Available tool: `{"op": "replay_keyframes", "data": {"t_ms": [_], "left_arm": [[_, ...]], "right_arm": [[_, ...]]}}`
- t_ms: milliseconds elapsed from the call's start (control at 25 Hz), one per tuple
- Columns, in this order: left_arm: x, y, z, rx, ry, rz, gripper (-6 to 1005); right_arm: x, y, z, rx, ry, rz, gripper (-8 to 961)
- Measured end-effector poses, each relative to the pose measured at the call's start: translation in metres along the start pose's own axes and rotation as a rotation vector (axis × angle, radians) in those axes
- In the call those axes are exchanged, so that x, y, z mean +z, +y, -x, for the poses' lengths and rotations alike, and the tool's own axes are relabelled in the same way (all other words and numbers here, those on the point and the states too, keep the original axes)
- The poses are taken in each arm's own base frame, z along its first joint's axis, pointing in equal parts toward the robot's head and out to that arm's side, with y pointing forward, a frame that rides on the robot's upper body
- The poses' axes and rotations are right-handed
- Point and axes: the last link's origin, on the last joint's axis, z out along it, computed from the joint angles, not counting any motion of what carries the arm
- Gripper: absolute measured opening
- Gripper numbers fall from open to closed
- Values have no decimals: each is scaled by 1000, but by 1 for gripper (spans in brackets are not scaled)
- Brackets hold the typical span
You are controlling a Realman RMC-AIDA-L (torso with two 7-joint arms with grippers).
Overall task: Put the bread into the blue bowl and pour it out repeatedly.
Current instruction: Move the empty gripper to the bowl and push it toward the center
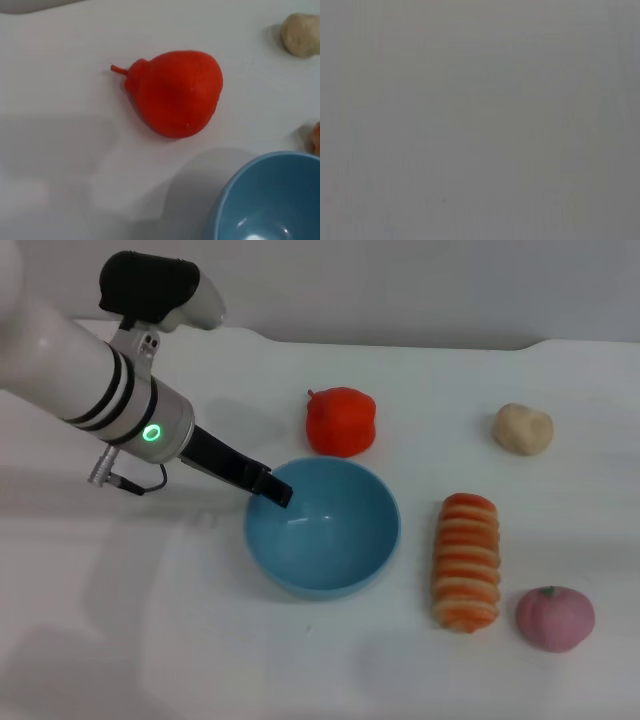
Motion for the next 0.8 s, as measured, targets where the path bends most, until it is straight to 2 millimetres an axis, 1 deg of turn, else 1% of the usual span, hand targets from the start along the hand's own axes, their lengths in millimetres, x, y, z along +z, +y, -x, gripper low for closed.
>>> {"op": "replay_keyframes", "data": {"t_ms": [280,520,800], "left_arm": [[8,1,1,10,-11,-9,681],[22,6,3,33,-38,-20,680],[29,8,4,35,-54,-19,679]], "right_arm": [[0,0,0,0,-1,1,569],[1,0,0,0,-1,1,569],[0,0,0,0,-1,0,569]]}}
